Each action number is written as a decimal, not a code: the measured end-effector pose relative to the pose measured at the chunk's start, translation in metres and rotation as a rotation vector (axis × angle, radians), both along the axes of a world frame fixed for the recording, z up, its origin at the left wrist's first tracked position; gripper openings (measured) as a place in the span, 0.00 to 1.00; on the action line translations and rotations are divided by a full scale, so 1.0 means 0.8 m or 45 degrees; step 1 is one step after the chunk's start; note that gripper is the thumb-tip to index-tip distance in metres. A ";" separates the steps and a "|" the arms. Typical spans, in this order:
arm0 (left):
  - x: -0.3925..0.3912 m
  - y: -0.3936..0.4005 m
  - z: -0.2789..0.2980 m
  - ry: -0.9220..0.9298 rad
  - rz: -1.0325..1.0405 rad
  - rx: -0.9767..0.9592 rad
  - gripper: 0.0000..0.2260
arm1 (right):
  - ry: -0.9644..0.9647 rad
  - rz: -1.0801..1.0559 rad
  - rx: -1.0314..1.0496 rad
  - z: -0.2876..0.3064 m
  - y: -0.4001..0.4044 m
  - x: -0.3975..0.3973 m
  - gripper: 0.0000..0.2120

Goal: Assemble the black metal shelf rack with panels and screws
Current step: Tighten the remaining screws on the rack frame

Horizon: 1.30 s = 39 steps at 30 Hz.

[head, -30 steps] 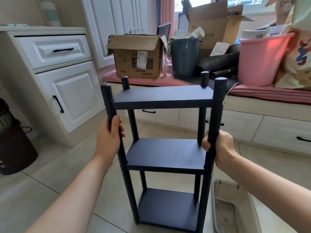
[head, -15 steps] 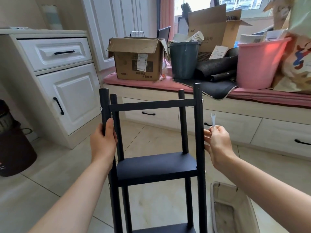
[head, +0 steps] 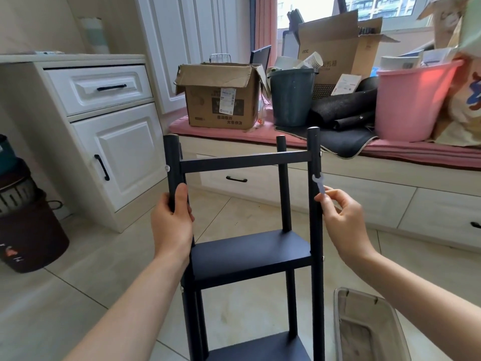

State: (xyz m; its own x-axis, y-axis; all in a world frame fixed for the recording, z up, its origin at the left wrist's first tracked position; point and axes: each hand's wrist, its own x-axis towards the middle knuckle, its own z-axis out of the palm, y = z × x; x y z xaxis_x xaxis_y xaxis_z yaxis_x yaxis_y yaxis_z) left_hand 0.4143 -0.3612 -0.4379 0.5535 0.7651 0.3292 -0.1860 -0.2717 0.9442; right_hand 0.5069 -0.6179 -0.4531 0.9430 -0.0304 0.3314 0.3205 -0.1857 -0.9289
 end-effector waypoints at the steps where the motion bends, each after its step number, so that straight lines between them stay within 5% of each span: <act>1: -0.001 -0.006 0.002 -0.004 -0.008 0.010 0.18 | -0.019 -0.008 -0.044 0.000 0.000 -0.001 0.09; 13: -0.008 -0.041 0.035 -0.104 -0.267 0.033 0.12 | -0.198 -0.154 -0.346 0.022 -0.004 -0.015 0.09; 26: -0.012 -0.063 0.055 -0.011 -0.361 -0.114 0.25 | -0.286 0.302 -0.246 0.050 0.070 -0.077 0.05; 39: -0.022 -0.066 0.059 0.056 -0.481 -0.091 0.24 | -0.326 0.272 -0.263 0.053 0.103 -0.078 0.07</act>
State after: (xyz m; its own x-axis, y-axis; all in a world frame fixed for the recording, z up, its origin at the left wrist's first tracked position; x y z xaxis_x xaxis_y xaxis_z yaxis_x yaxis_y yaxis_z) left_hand 0.3966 -0.4142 -0.3909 0.8132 0.5247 0.2518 -0.2190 -0.1249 0.9677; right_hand 0.4443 -0.5356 -0.4103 0.8067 0.2498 0.5355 0.5888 -0.2642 -0.7639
